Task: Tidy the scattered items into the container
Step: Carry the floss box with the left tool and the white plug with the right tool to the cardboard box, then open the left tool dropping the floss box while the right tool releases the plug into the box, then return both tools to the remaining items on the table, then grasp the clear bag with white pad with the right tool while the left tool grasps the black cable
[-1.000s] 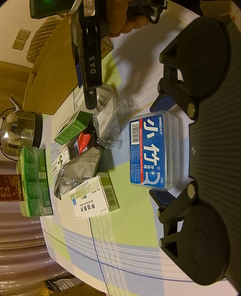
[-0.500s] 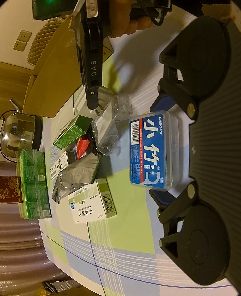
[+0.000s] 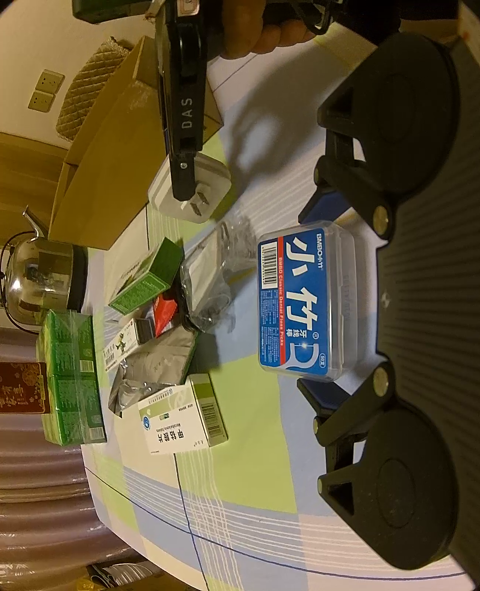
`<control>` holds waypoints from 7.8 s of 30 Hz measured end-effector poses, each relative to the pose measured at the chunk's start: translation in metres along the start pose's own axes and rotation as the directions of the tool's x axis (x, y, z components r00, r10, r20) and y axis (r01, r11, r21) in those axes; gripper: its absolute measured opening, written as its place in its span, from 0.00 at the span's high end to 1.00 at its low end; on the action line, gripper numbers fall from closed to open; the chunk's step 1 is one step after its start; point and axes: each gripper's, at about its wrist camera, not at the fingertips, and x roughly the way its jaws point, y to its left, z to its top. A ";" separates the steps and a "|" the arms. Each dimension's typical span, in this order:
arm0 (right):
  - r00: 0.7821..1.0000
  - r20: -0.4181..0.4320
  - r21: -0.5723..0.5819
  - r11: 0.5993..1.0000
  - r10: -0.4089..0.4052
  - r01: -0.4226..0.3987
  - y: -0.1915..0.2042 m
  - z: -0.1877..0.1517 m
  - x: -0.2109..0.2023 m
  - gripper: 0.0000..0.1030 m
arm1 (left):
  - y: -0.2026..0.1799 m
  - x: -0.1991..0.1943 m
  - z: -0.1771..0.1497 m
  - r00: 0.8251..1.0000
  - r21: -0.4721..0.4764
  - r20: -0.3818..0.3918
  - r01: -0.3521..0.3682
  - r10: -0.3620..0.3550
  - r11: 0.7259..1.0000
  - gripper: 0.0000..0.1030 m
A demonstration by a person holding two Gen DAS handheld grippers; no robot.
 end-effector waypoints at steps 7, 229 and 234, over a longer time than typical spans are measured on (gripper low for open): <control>0.998 0.061 0.000 1.000 -0.012 0.012 -0.001 0.013 -0.032 0.75 | -0.014 -0.016 0.007 1.000 0.015 0.026 0.004 -0.004 1.000 0.18; 0.997 -0.068 0.065 0.997 -0.039 0.043 -0.022 -0.033 0.017 0.60 | -0.035 0.091 0.068 0.996 0.365 -0.044 -0.052 0.073 0.930 0.90; 0.997 -0.065 0.069 0.997 -0.038 0.042 -0.021 -0.036 0.013 0.60 | -0.040 0.076 0.057 0.996 0.346 -0.061 -0.043 0.068 0.937 0.89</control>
